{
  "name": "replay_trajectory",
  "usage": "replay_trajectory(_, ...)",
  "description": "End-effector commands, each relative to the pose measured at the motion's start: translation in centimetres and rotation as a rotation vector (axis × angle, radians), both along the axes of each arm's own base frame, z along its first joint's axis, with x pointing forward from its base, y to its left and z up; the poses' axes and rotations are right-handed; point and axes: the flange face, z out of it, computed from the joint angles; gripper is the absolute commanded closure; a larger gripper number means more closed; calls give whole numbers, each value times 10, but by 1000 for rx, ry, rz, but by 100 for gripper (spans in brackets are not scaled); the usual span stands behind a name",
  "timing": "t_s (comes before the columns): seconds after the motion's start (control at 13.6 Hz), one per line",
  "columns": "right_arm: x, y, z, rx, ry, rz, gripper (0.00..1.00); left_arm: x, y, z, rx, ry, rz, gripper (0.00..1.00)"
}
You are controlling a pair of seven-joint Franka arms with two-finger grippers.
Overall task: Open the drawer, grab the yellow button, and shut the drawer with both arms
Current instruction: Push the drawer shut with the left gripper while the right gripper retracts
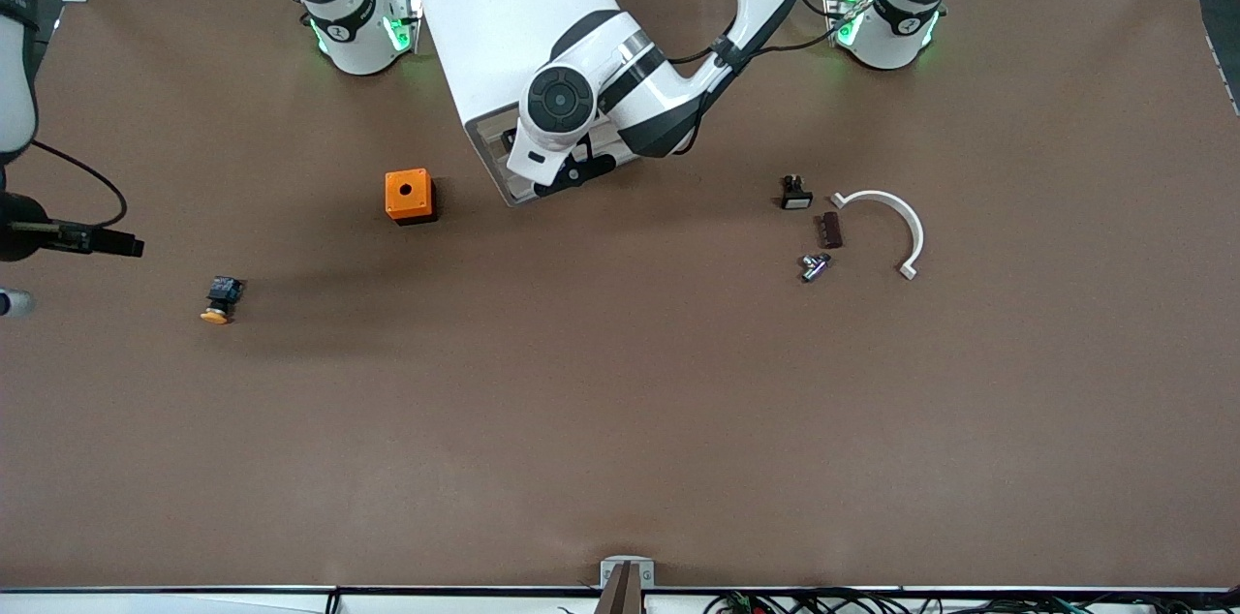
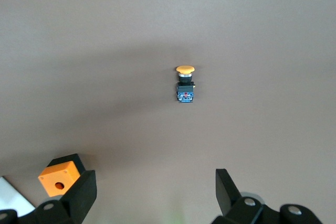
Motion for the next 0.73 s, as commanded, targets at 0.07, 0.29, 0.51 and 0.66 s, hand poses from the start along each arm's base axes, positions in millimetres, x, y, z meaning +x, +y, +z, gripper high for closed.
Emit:
replay_trajectory(0.07, -23, 12, 44, 14, -31, -67, 0, -6, -3, 4, -16, 15, 11, 0)
replay_trajectory(0.29, -27, 41, 65, -1, -54, -73, 0, 6, 3, 8, -16, 2, 25, 0)
replay_trajectory(0.51, -22, 73, 65, -24, -62, -92, 0, 35, 23, 29, -34, -25, 73, 0)
replay_trajectory(0.66, -20, 90, 68, -33, -70, -112, 0, 60, 42, 50, -54, -48, 114, 0)
